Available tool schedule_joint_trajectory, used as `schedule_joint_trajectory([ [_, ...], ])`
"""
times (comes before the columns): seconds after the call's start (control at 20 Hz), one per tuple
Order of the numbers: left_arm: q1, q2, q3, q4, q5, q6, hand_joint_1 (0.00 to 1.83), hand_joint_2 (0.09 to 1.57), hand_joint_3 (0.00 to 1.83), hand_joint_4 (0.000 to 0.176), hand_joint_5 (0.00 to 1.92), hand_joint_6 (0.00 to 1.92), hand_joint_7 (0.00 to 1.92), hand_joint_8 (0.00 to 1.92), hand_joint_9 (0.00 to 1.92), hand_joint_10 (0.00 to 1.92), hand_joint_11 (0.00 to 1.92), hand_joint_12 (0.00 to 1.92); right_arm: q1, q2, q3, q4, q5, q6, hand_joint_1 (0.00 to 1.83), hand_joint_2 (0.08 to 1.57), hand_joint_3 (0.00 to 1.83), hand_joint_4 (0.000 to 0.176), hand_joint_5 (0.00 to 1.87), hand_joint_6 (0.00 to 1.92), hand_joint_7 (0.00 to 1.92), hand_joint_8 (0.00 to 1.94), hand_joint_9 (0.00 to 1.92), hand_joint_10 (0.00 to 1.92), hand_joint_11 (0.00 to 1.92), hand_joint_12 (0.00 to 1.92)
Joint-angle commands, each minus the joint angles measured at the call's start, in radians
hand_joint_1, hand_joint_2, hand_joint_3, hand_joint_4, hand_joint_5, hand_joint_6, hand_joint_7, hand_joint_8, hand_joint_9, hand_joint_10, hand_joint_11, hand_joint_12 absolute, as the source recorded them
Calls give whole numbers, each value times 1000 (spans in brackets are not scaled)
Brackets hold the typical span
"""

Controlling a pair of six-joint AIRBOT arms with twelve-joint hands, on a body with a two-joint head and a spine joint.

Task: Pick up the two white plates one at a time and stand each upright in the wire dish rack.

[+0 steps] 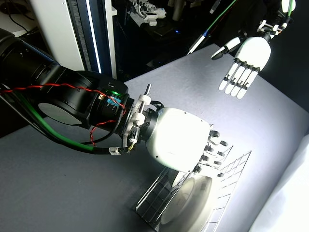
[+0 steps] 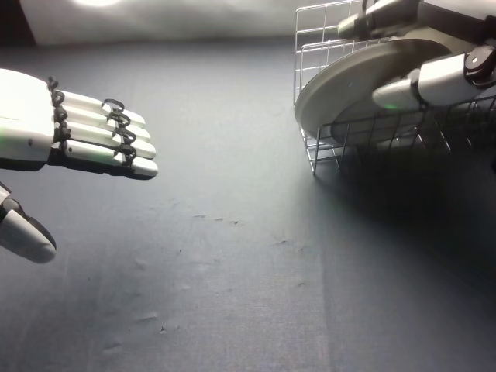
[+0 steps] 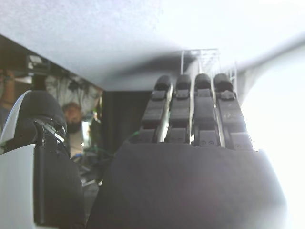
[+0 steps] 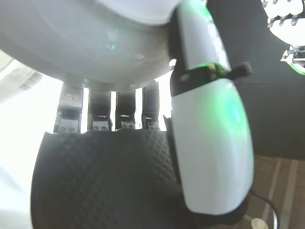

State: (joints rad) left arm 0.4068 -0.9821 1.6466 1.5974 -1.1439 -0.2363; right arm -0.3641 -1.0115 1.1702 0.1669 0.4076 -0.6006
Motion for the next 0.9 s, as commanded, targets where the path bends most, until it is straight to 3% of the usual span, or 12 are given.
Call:
schedule_joint_trajectory([
  [0.0,-8,9,0,-80,-37,-5,0,1081,0,0,0,0,0,0,0,0,0,0,22,9,0,-1,125,7,849,1174,23,0,336,2,286,0,251,0,0,847],
  [0.05,-9,10,-1,-85,-38,-5,0,1078,0,0,0,0,0,0,0,0,0,0,24,11,-3,-18,132,7,763,1191,17,0,269,2,216,1,178,2,0,622],
  [0.15,-12,10,-1,-85,-41,-5,0,1082,0,0,0,0,0,0,0,0,0,0,30,16,-12,-46,143,7,605,1208,8,0,183,0,157,0,127,0,0,449],
  [0.2,-12,10,-1,-85,-41,-5,0,1076,0,0,0,0,0,0,0,0,1,0,37,17,-18,-58,149,7,655,1177,0,0,178,1,139,0,108,1,0,378],
  [0.35,-20,11,-2,-85,-46,-5,0,1073,0,0,0,0,0,0,0,0,0,0,51,17,-24,-111,164,7,583,1144,0,0,126,0,96,0,87,0,0,359],
  [0.5,-29,14,-9,-85,-49,-5,0,1091,3,0,0,0,0,0,0,0,0,0,53,17,-25,-275,225,7,641,1087,0,0,121,0,90,0,74,0,0,336],
  [0.6,-29,19,-17,-85,-49,-5,0,1100,6,0,0,0,0,0,0,0,0,0,50,17,-29,-410,267,7,768,1058,0,0,124,3,94,2,57,1,0,209],
  [0.8,-29,26,-22,-85,-56,-5,0,1105,8,0,0,0,0,0,0,0,0,0,47,24,-47,-590,337,8,785,1072,0,0,104,2,70,0,46,1,0,237],
  [0.85,-28,26,-22,-84,-58,-5,0,1098,4,0,0,0,0,0,0,0,0,0,44,29,-56,-642,357,13,750,1109,9,0,78,1,40,1,8,0,0,122],
])
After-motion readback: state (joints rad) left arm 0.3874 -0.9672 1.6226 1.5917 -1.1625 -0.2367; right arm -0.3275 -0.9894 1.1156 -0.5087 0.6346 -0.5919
